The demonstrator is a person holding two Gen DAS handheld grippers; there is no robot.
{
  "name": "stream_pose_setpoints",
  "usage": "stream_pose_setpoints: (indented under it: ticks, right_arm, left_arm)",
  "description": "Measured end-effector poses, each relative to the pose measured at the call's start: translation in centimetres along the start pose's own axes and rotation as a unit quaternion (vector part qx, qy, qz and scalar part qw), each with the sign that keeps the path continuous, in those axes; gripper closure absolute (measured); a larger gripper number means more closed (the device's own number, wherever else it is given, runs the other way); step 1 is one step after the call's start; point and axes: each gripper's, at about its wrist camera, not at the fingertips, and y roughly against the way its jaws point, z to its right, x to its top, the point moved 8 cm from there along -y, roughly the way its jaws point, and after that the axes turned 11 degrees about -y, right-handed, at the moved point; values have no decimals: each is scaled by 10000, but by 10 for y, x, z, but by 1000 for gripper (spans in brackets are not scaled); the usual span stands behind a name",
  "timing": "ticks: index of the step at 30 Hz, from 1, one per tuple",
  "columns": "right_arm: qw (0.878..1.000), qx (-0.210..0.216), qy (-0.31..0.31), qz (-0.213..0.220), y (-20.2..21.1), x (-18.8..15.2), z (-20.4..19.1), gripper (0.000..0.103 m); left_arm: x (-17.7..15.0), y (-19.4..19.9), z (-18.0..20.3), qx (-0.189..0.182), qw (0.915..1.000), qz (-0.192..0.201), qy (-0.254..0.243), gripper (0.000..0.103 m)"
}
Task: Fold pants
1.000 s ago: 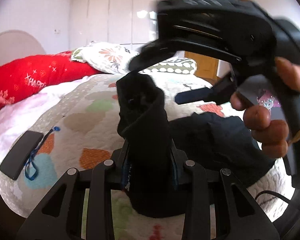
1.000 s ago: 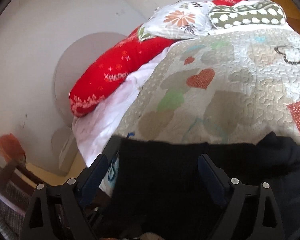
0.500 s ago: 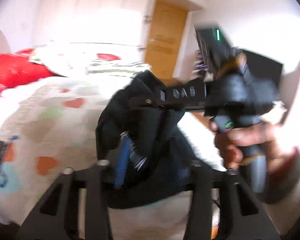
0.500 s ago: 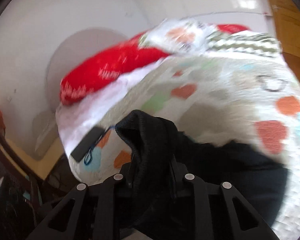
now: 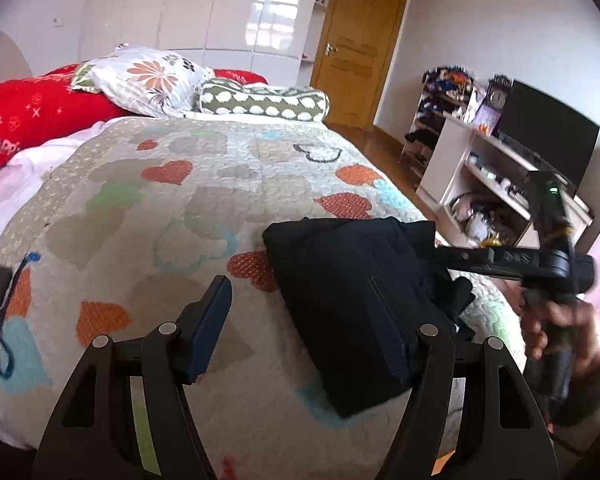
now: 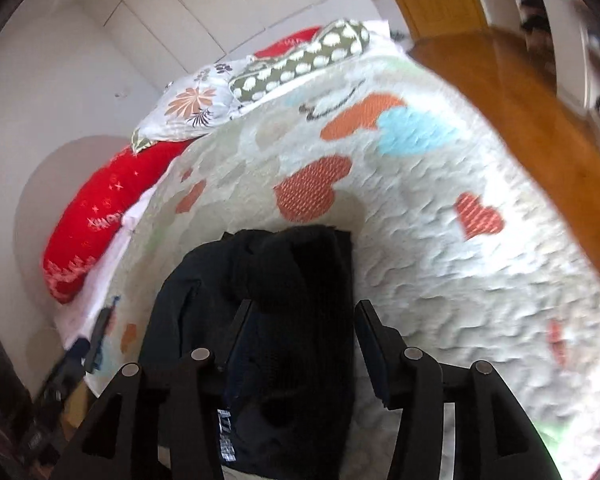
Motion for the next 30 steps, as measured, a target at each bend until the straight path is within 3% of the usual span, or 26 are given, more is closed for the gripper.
stream_pose_setpoints:
  ticks: [2, 4, 6, 10, 14, 20, 22, 26, 30]
  right_arm:
    - [9996, -34, 163, -226, -7, -14, -5, 51]
    - [9963, -583, 603, -165, -13, -27, -2, 51]
    - [9900, -1149, 807, 127, -7, -31, 14, 50]
    - [9765, -1913, 855, 503, 19, -17, 36, 50]
    - [9942, -548, 720, 588, 36, -6, 1, 50]
    - [9922, -54, 1130, 517, 0, 1, -53, 50]
    - [9935, -55, 1048, 432, -22, 7, -56, 53]
    - [9921, -647, 1031, 293, -55, 12, -43, 65]
    - [9961, -381, 747, 275, -62, 19, -27, 67]
  left_arm:
    - [-5, -17, 8, -121, 9998, -180, 17, 34]
    - [-21, -40, 23, -193, 9972, -711, -115, 34]
    - [-41, -54, 36, -271, 9945, -978, -245, 34]
    - [-44, -46, 40, -220, 9948, -924, -378, 34]
    - [-16, -31, 28, 49, 9975, -555, -437, 34]
    - [4, -59, 20, 195, 9968, -677, -387, 34]
    - [-3, -76, 19, 247, 9952, -875, -363, 34]
    - [-17, -97, 16, 137, 9934, -1134, -117, 33]
    - [-17, -100, 19, 168, 9934, -1124, -116, 32]
